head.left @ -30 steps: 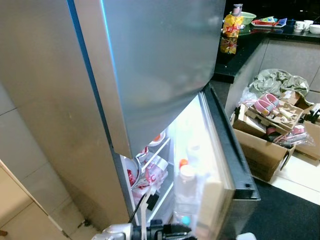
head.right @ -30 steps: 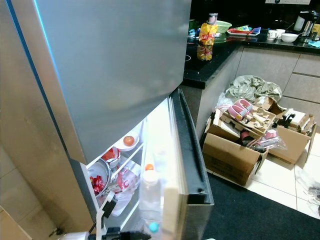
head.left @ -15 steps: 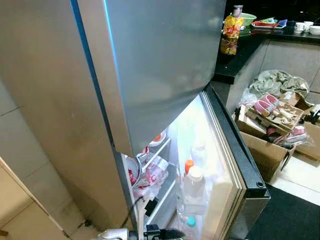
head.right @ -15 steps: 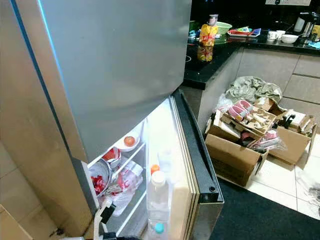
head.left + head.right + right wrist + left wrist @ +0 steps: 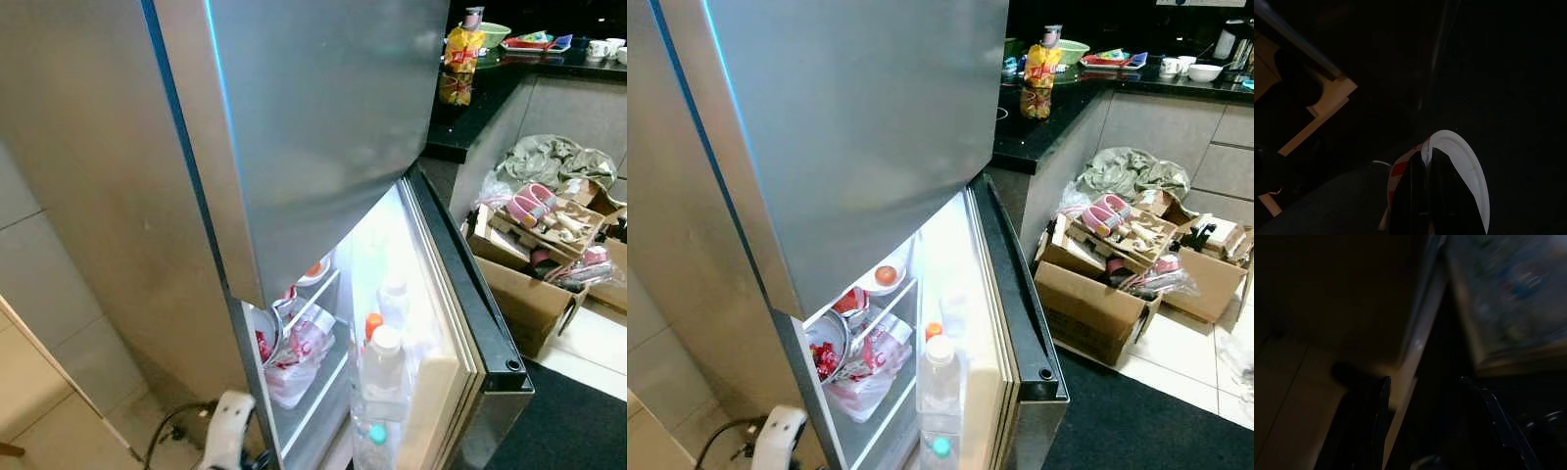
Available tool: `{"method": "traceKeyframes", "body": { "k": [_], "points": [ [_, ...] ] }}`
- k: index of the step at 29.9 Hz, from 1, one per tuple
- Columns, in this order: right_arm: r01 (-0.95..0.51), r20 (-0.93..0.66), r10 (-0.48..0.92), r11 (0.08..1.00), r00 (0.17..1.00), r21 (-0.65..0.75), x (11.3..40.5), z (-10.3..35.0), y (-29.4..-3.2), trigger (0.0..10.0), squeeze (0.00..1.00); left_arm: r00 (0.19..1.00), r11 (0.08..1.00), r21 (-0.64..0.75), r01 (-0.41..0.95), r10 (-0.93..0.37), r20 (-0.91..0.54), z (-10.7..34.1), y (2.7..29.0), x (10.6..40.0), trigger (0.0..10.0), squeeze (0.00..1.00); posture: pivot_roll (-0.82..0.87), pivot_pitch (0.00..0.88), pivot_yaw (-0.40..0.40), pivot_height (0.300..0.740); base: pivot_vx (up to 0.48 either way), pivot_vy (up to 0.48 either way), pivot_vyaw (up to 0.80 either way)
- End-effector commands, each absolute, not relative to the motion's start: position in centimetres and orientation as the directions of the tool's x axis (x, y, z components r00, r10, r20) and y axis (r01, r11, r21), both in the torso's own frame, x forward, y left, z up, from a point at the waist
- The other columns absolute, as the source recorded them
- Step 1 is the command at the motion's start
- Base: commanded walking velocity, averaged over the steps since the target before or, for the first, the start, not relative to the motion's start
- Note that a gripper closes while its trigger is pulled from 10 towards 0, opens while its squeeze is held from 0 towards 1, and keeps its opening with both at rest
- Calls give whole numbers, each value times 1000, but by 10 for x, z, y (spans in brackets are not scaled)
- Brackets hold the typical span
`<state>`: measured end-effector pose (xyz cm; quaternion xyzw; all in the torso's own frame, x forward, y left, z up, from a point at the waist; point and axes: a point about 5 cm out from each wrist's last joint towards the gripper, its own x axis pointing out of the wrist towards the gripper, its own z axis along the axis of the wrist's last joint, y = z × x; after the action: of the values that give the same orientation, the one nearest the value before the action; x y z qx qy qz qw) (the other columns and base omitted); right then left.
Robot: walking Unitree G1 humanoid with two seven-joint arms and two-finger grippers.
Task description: Restocking fridge
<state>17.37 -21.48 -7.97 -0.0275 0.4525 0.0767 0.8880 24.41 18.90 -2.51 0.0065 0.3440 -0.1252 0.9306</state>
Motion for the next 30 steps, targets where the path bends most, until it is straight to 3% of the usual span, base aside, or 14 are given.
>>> {"method": "traceKeyframes", "body": {
  "k": [1, 11, 30],
  "points": [
    [-153, -812, 108, 988, 573, 23, 171, -81, -216, 10000, 0, 733, 979, -44, 200, -179, -656, -30, 201, 236, 10000, 0, -61, 92, 12, 740, 0, 0, 0],
    [-173, -803, 114, 985, 585, 13, 181, -77, -213, 10000, 0, 779, 996, 32, 86, -47, -625, -40, 208, 229, 10000, 0, -45, 93, 10, 740, 0, 0, 0],
    [-64, -768, 74, 997, 636, 43, 189, -73, -212, 10000, 0, 783, 1000, 16, 20, -5, -622, -48, 199, 227, 10000, 0, -54, 73, 24, 740, 0, 0, 0]
  ]
}}
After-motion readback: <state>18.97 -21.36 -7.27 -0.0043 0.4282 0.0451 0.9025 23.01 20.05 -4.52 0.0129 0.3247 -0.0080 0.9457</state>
